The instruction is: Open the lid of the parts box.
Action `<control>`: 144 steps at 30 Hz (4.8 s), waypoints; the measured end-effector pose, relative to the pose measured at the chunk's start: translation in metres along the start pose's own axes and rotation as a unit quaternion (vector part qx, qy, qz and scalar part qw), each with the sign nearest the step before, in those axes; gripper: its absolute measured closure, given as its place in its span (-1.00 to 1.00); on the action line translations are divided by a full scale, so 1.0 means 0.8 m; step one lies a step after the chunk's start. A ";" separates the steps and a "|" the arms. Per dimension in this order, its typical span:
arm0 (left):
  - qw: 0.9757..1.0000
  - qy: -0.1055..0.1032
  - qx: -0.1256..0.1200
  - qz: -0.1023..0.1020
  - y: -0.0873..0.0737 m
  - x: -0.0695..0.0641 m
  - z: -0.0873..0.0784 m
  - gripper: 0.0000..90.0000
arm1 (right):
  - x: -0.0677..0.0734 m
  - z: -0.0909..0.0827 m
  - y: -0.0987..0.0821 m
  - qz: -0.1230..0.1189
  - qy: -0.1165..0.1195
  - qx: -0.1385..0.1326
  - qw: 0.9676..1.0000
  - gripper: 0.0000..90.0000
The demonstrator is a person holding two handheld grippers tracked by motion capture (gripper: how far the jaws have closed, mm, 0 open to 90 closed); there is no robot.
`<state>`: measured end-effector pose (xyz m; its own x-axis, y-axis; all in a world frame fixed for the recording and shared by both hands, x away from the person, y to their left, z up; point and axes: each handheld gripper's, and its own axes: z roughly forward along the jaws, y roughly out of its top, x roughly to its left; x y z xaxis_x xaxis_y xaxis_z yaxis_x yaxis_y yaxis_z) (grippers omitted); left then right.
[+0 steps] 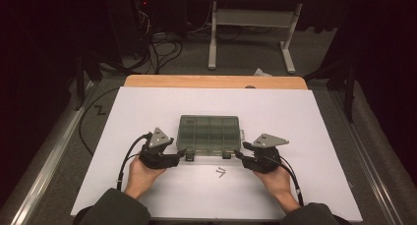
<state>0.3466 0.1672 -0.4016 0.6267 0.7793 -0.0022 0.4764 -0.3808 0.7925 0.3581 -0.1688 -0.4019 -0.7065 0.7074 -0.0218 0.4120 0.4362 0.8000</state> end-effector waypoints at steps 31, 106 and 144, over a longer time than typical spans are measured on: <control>0.999 0.032 0.021 0.029 -0.001 -0.003 0.013 0.15 | 0.000 0.012 0.000 -0.016 -0.021 0.020 0.999 0.38; 0.998 0.018 -0.054 -0.036 0.097 0.054 0.008 0.26 | -0.049 -0.003 0.101 0.010 -0.026 -0.040 0.999 0.55; 0.991 0.010 -0.073 -0.110 0.109 0.096 0.052 0.39 | -0.089 0.050 0.114 0.061 -0.047 -0.040 0.996 0.73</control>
<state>0.4618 0.1730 -0.3576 0.5044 0.8457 -0.1742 0.5051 -0.1254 0.8539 0.4689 -0.1575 -0.3514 -0.5957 0.8028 0.0245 0.4408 0.3012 0.8456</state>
